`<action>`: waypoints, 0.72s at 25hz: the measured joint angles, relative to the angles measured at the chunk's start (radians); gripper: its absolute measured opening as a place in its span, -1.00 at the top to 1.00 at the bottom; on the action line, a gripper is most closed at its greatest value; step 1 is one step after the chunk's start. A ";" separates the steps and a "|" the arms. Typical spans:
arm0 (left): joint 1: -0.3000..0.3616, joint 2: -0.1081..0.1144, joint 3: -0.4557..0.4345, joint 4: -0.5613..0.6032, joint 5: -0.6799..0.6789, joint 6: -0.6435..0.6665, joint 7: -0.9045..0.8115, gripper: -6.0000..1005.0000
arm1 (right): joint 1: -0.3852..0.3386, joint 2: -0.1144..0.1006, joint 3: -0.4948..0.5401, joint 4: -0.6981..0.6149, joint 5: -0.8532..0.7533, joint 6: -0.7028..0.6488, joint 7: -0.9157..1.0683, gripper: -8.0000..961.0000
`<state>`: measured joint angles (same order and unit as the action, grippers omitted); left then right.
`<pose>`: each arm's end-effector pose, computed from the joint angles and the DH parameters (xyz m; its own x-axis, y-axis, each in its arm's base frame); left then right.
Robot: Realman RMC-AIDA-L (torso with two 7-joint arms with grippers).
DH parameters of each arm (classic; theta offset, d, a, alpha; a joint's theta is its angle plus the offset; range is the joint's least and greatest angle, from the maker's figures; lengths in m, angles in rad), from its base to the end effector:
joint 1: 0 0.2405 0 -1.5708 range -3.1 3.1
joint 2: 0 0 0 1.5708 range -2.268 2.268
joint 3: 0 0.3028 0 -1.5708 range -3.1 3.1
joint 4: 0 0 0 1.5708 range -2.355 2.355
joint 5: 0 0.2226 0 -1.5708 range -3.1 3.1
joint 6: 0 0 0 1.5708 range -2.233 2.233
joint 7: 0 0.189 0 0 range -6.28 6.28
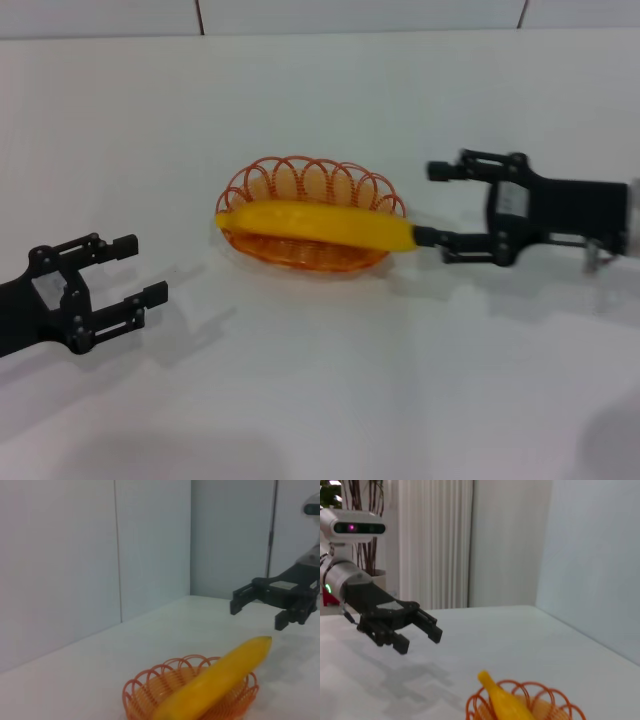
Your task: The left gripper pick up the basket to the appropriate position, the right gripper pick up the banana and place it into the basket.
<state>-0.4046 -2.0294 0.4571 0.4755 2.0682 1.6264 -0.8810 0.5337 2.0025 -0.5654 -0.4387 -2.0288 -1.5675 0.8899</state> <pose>-0.3539 0.3216 -0.0472 0.8448 0.1241 0.5205 0.3384 -0.8774 -0.3401 0.3176 0.3659 -0.0534 0.8804 -0.0443 -0.4722 -0.2169 -0.9230 -0.3178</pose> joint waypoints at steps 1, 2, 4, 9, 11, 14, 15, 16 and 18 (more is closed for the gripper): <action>0.002 0.000 0.000 0.000 0.000 0.000 0.000 -0.36 | -0.012 -0.006 0.000 -0.005 0.000 -0.006 -0.002 -0.67; 0.002 0.000 0.000 0.000 0.000 -0.001 0.001 -0.36 | -0.024 -0.012 0.000 -0.009 0.000 -0.011 -0.002 -0.67; 0.005 0.000 0.000 0.001 0.000 -0.002 0.001 -0.36 | -0.048 -0.024 0.000 -0.014 0.000 -0.014 -0.003 -0.67; 0.002 0.000 0.000 0.002 0.005 -0.011 0.002 -0.36 | -0.077 -0.040 -0.012 -0.009 -0.021 -0.001 -0.004 -0.67; -0.001 -0.001 0.004 0.001 0.010 -0.026 0.000 -0.36 | -0.069 -0.037 -0.012 -0.007 -0.059 0.017 0.001 -0.67; -0.007 -0.001 0.008 0.000 0.017 -0.040 -0.005 -0.36 | -0.043 -0.022 -0.013 -0.004 -0.125 0.064 0.018 -0.67; -0.010 -0.002 0.009 -0.002 0.020 -0.041 -0.006 -0.36 | -0.037 -0.018 -0.013 -0.003 -0.134 0.075 0.021 -0.67; -0.013 -0.002 0.011 -0.005 0.021 -0.041 -0.006 -0.36 | -0.027 -0.011 -0.013 -0.002 -0.142 0.089 0.025 -0.67; -0.016 -0.002 0.012 -0.008 0.022 -0.042 -0.006 -0.36 | -0.019 -0.005 -0.013 0.000 -0.145 0.099 0.026 -0.67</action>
<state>-0.4203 -2.0310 0.4689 0.4674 2.0903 1.5849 -0.8871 0.5151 1.9972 -0.5783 -0.4391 -2.1743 -1.4687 0.9156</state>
